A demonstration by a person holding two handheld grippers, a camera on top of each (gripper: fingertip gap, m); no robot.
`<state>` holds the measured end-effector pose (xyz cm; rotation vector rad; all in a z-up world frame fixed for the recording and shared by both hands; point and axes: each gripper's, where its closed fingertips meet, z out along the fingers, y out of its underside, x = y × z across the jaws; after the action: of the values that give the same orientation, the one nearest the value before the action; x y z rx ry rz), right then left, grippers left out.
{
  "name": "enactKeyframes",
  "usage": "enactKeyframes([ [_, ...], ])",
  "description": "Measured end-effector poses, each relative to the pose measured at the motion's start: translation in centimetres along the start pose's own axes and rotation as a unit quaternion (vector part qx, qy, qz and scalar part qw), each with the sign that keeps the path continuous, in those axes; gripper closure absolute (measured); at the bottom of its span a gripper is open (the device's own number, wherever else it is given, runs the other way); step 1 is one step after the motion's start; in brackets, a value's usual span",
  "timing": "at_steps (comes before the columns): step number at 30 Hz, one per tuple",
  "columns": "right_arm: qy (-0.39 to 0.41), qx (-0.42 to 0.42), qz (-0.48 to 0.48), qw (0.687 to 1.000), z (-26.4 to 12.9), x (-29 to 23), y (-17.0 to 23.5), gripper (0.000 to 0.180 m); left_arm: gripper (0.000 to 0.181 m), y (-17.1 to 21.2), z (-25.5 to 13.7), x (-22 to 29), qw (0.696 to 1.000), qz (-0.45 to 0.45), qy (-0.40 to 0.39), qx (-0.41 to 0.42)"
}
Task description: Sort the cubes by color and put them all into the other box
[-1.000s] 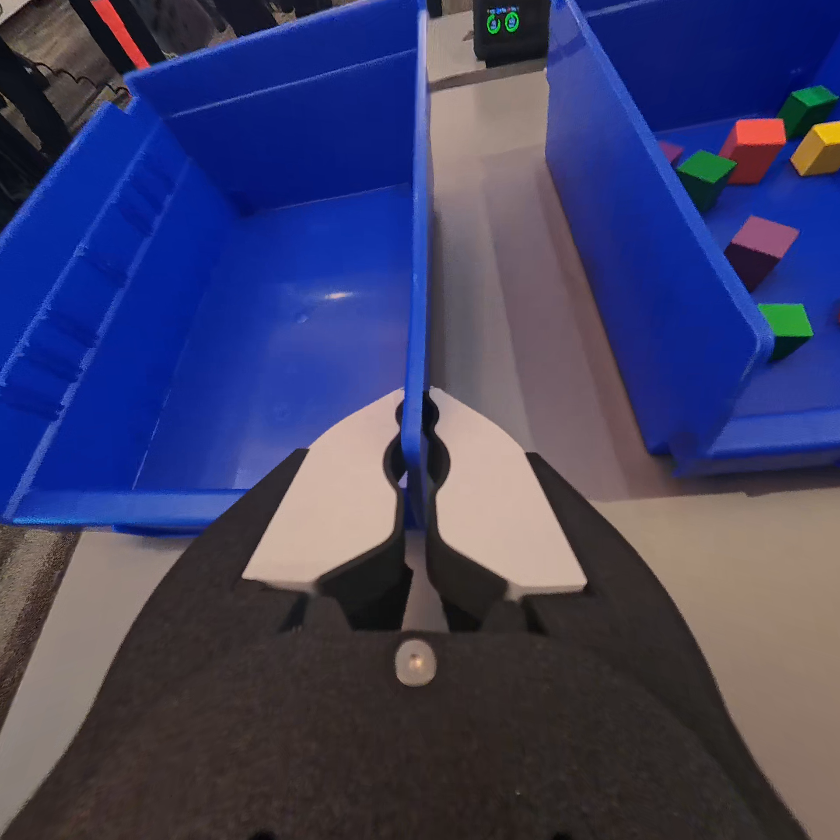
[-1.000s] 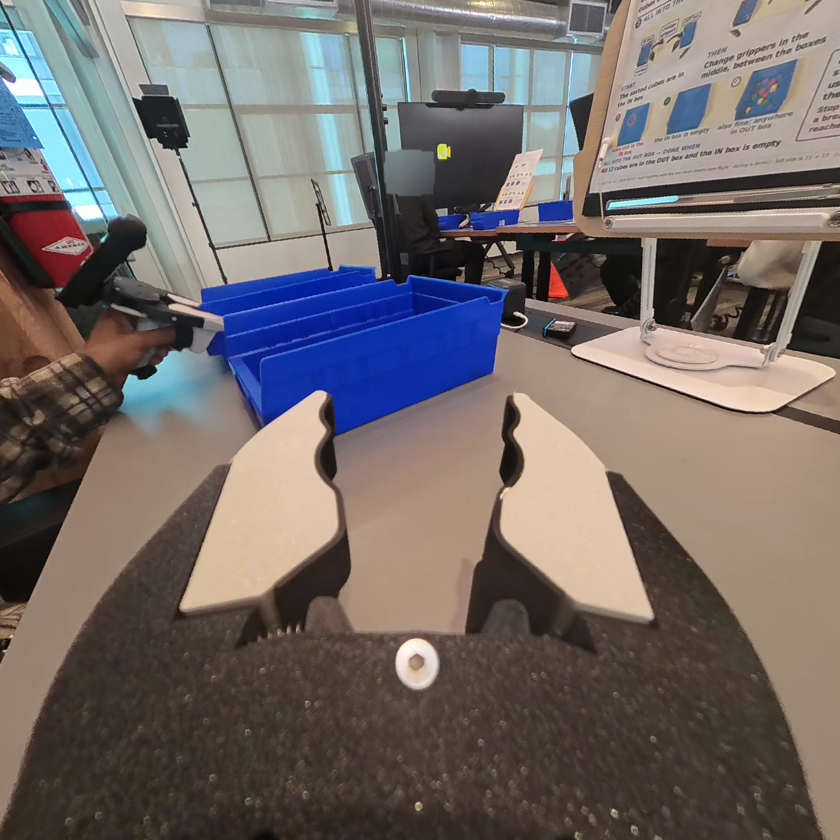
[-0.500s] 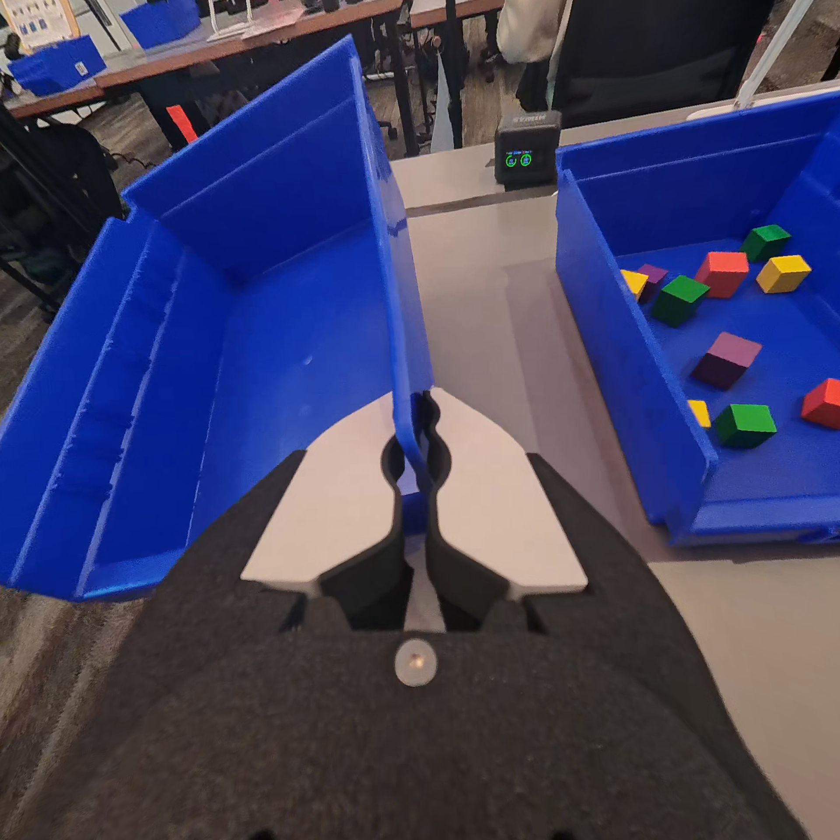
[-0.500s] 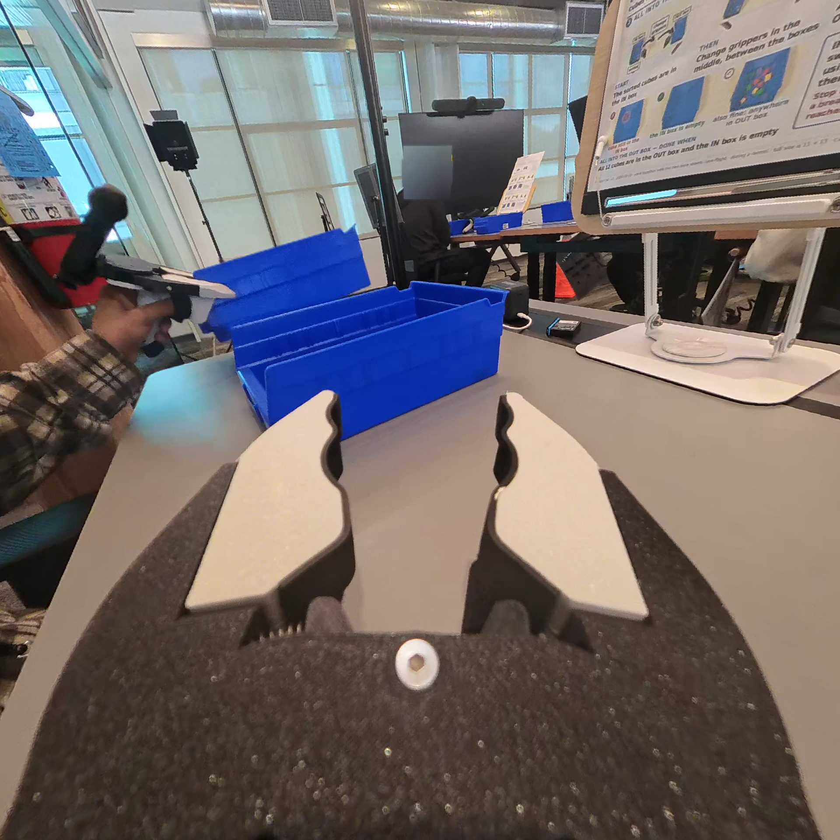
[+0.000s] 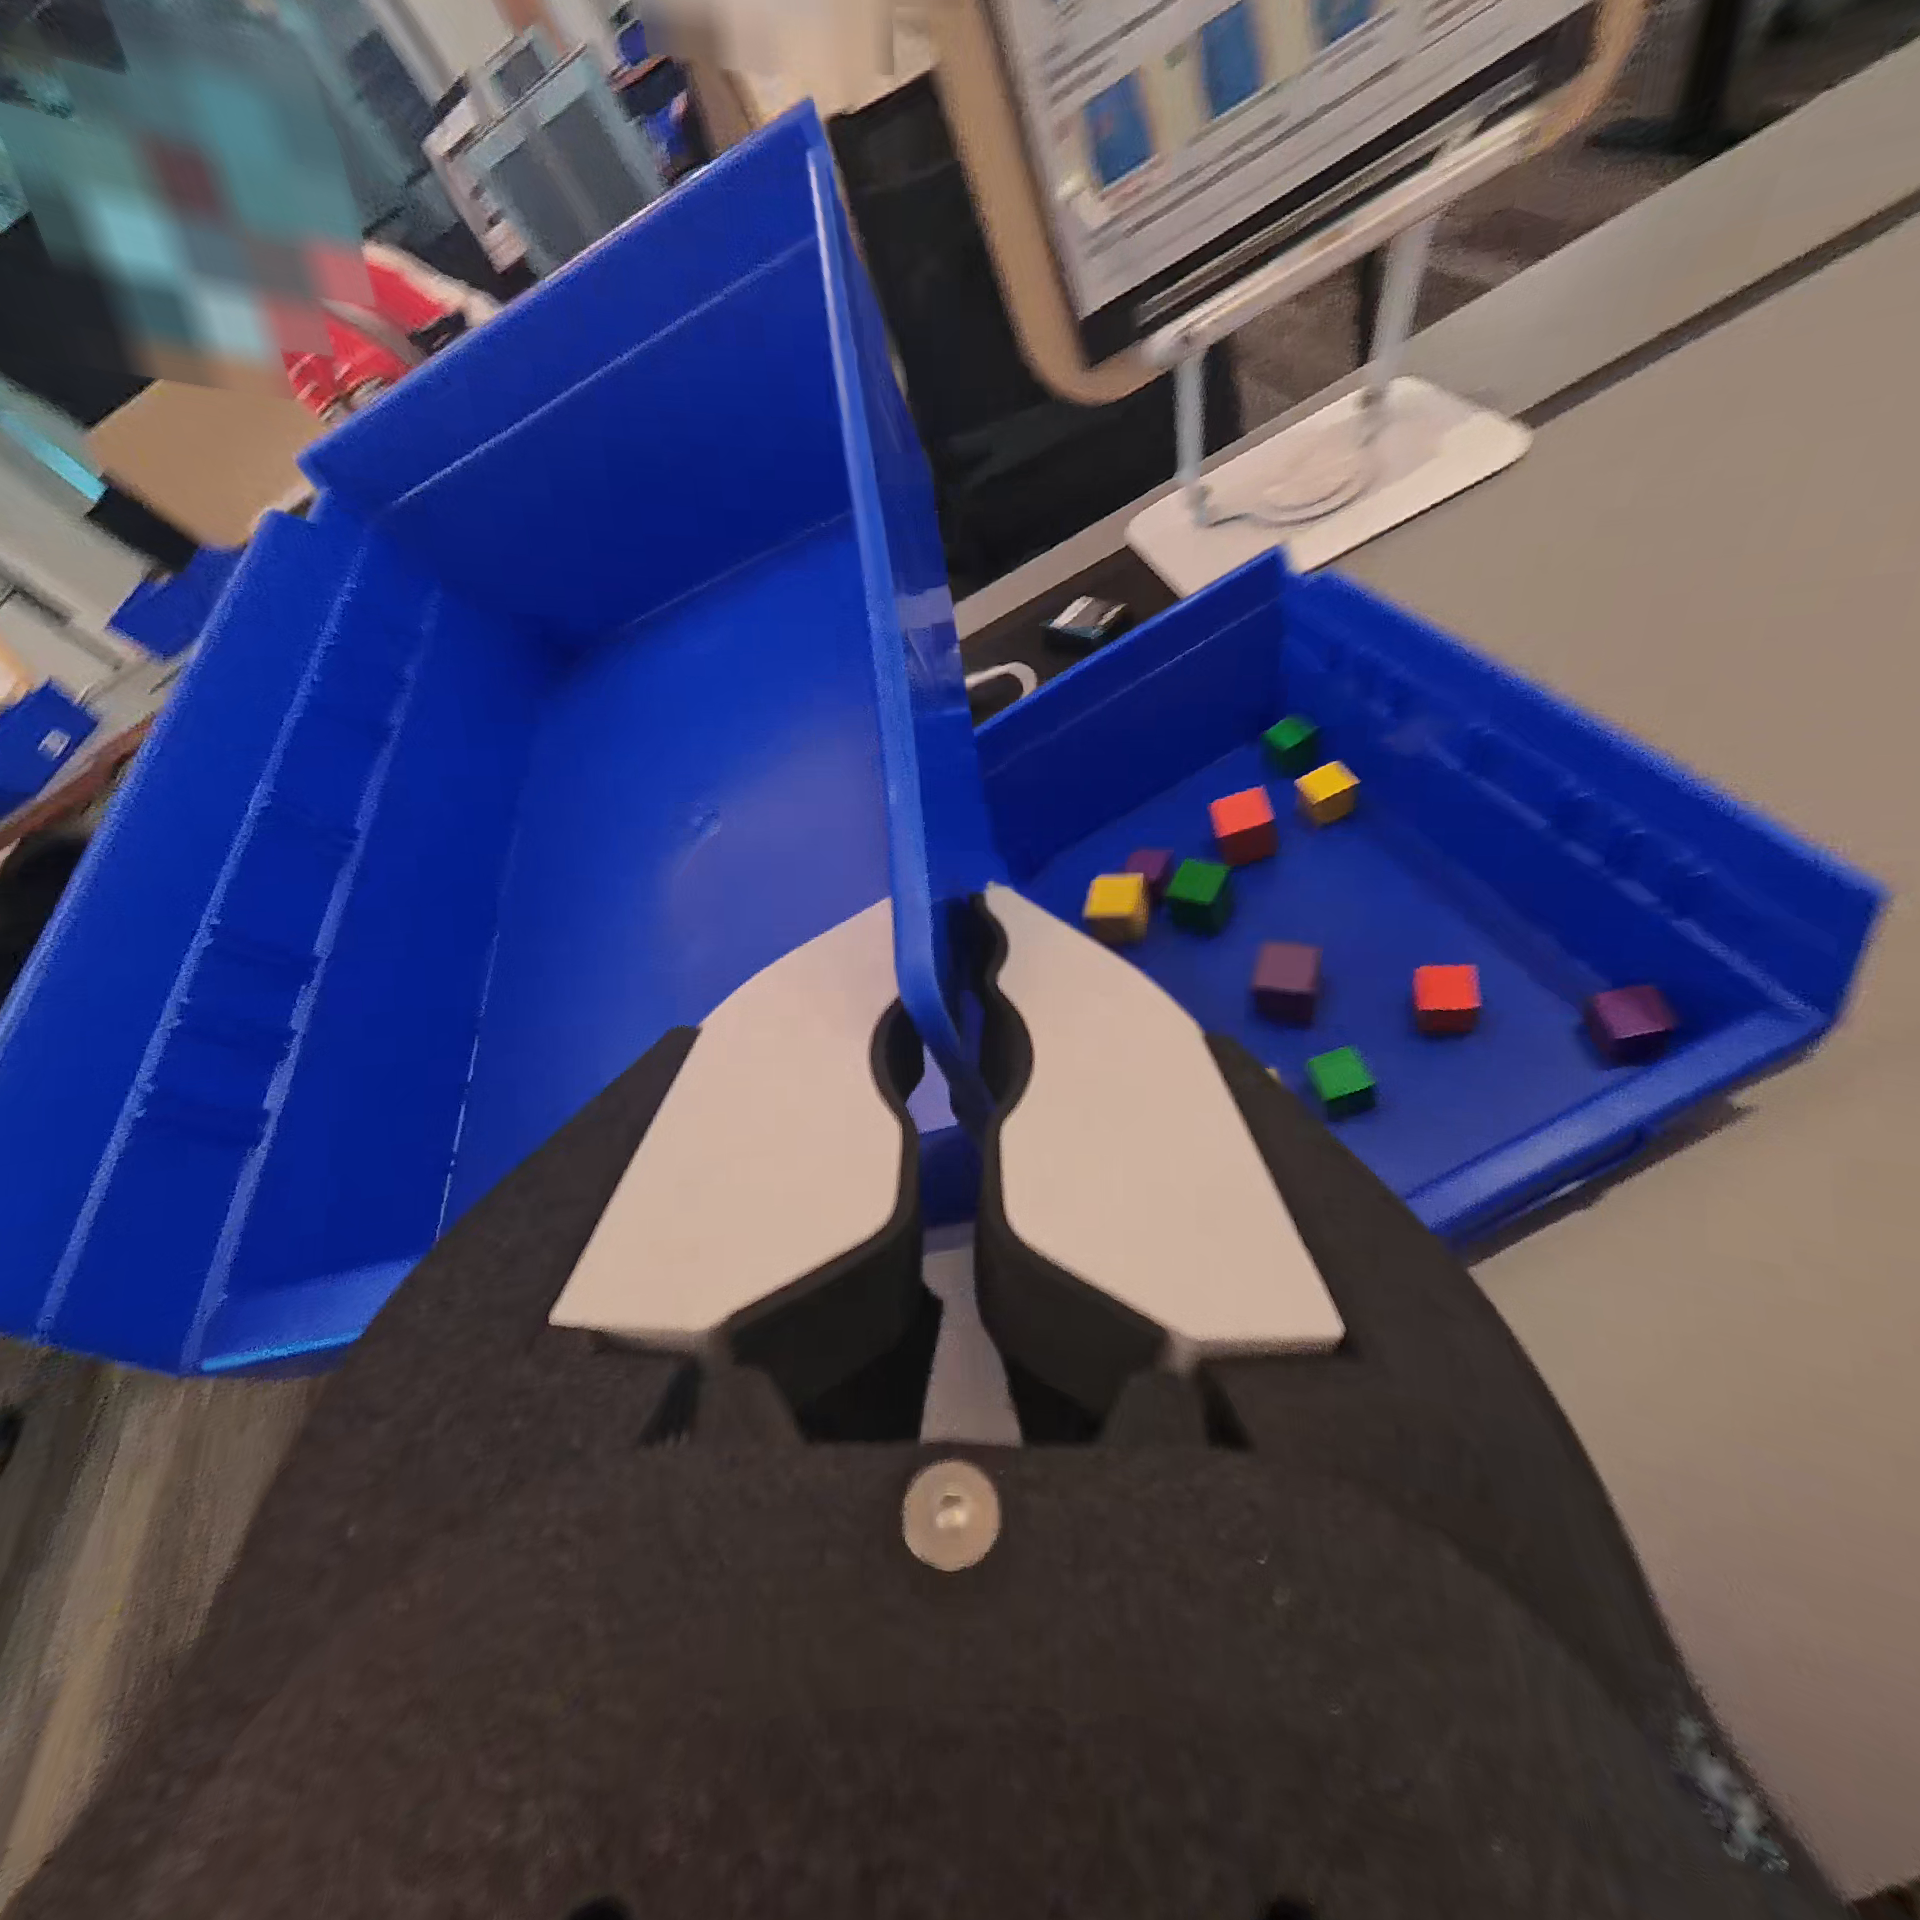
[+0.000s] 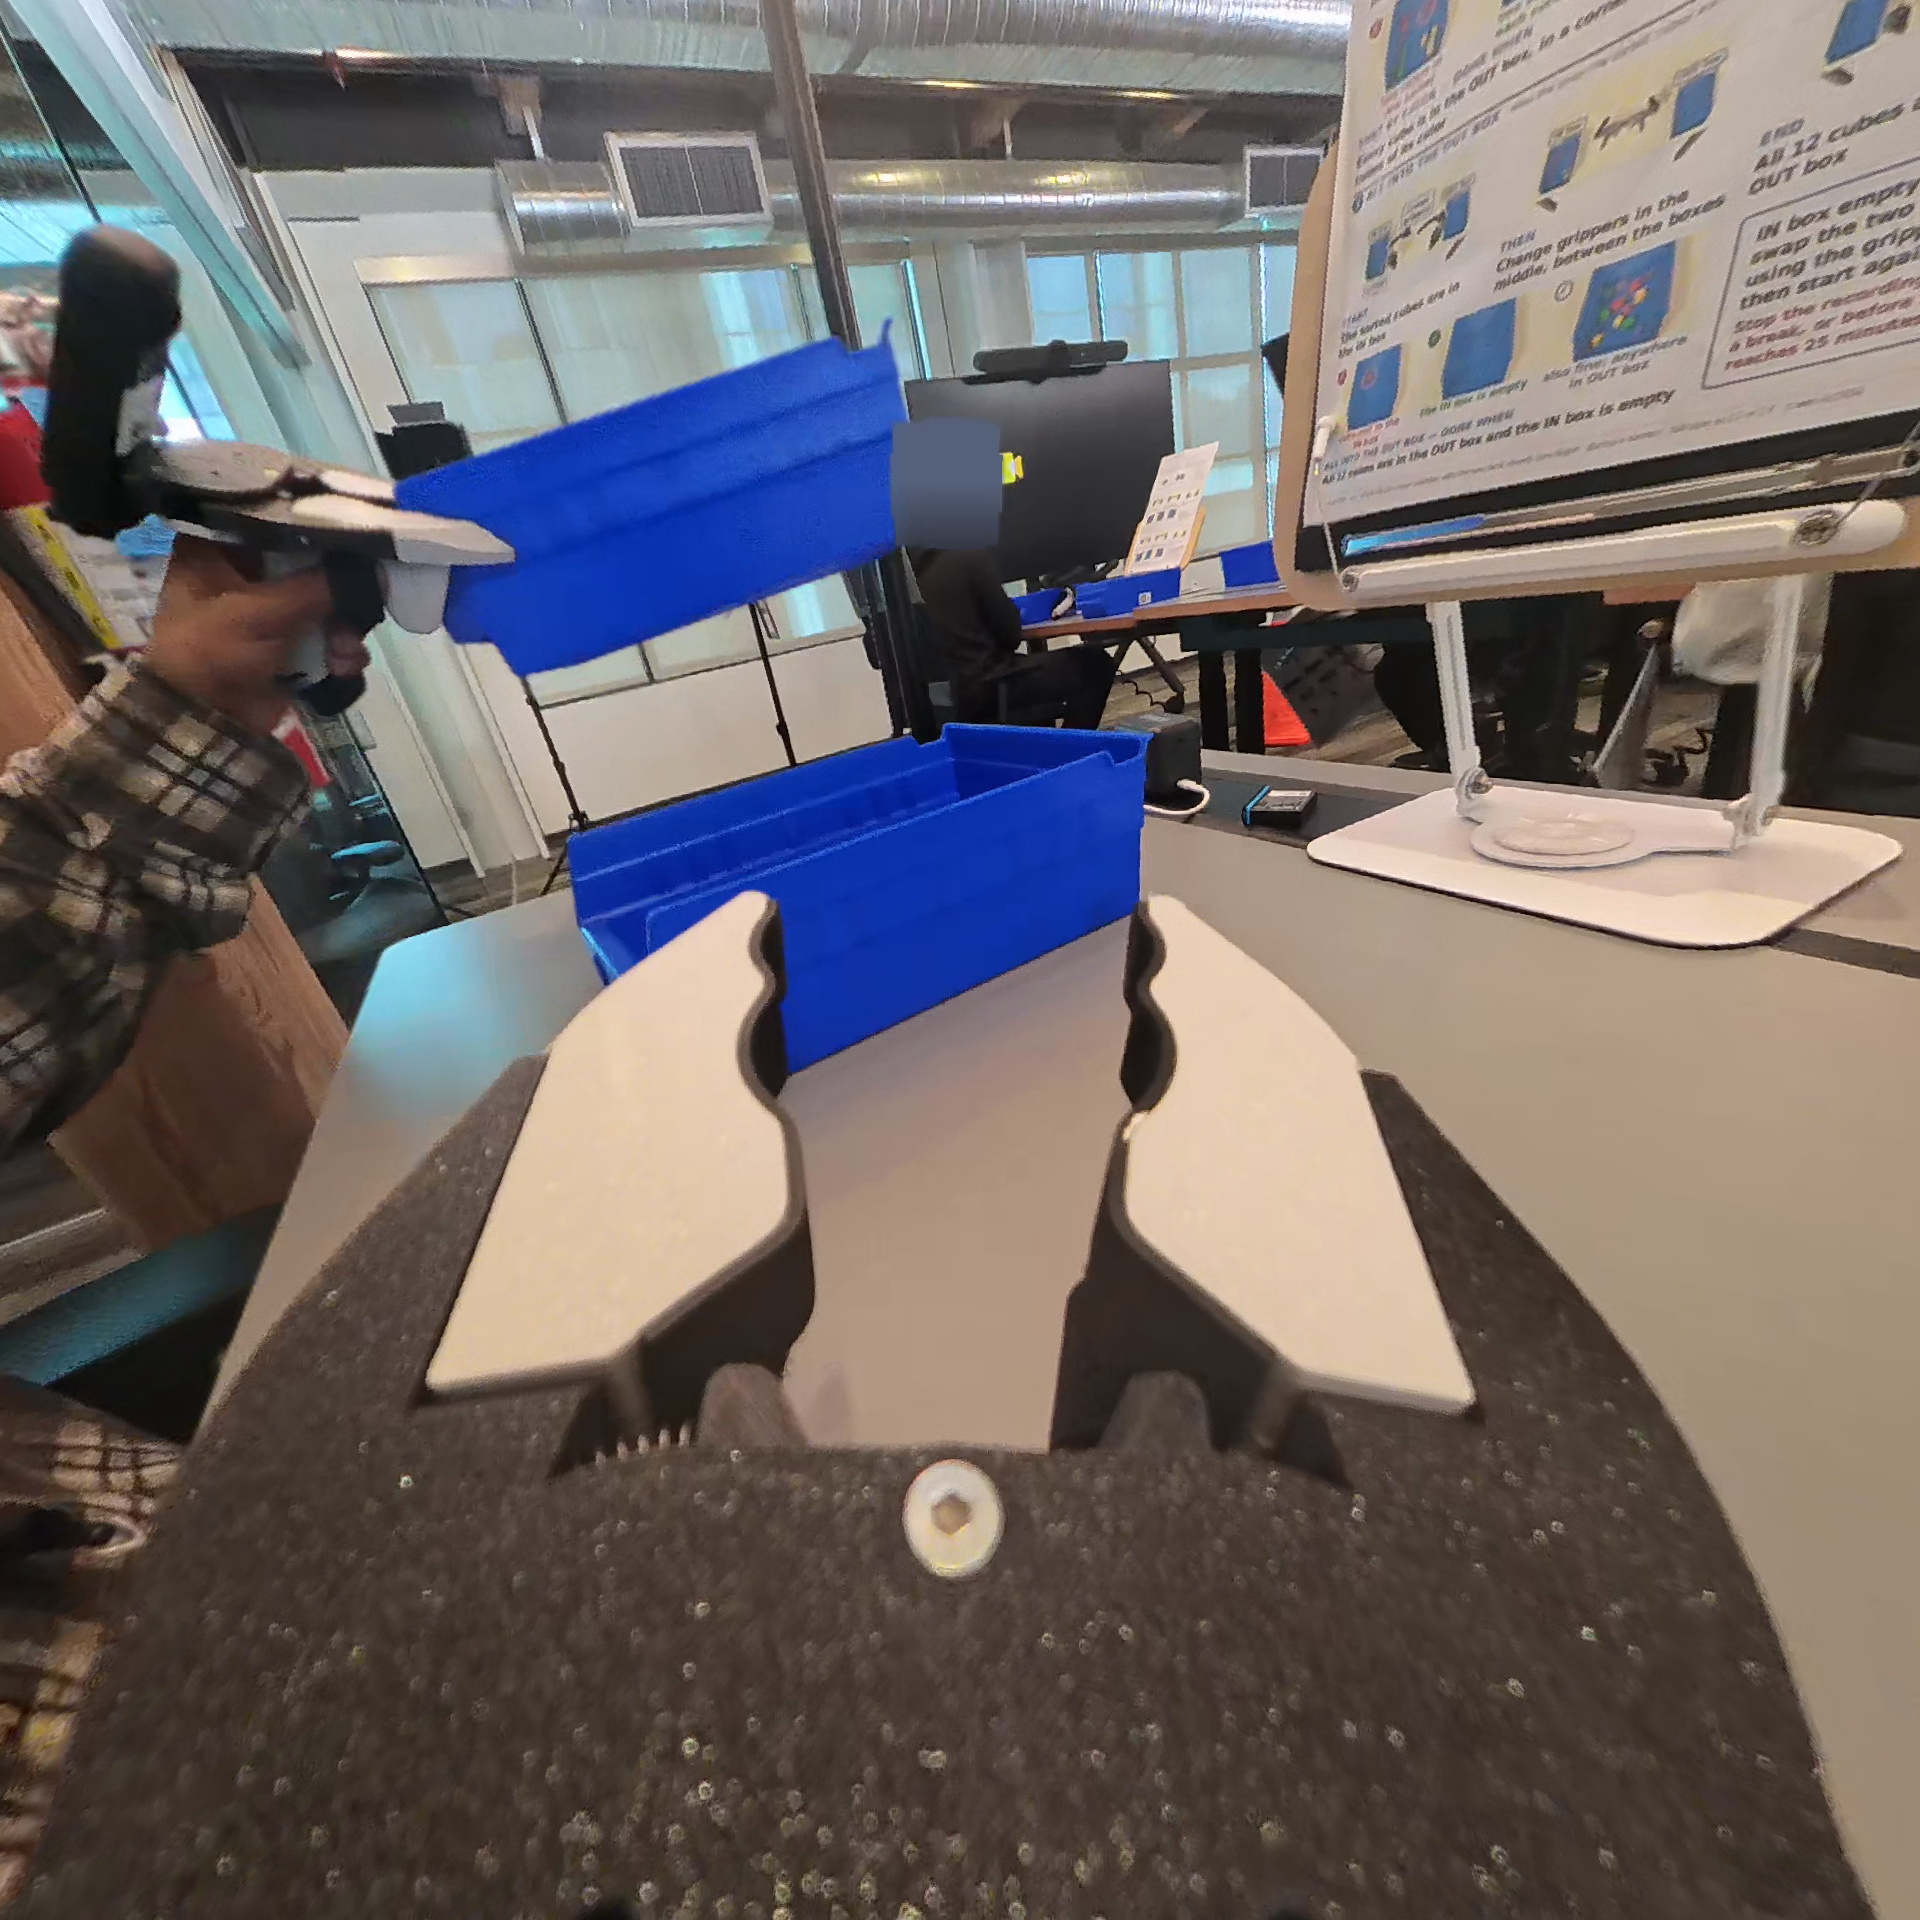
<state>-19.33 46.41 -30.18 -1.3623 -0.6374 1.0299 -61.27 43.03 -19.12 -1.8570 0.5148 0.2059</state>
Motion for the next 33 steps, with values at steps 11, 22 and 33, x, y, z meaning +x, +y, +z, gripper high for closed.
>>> enactKeyframes([
  [11, 0.075, -0.042, -0.078, 0.993, -10.2, -1.8, -6.5, 0.117, 0.175, -10.8, 3.1, 21.0, 0.939, 0.157, 0.29, 0.095],
  [22, 0.181, -0.168, -0.119, 0.962, -20.5, -2.3, -10.0, 0.11, 0.174, -7.0, 5.3, 40.4, 0.812, 0.277, 0.506, 0.086],
  [33, 0.03, -0.391, -0.162, 0.905, -15.3, -2.8, -3.2, 0.099, 0.176, -2.6, 7.2, 43.0, 0.8, 0.229, 0.551, 0.062],
])
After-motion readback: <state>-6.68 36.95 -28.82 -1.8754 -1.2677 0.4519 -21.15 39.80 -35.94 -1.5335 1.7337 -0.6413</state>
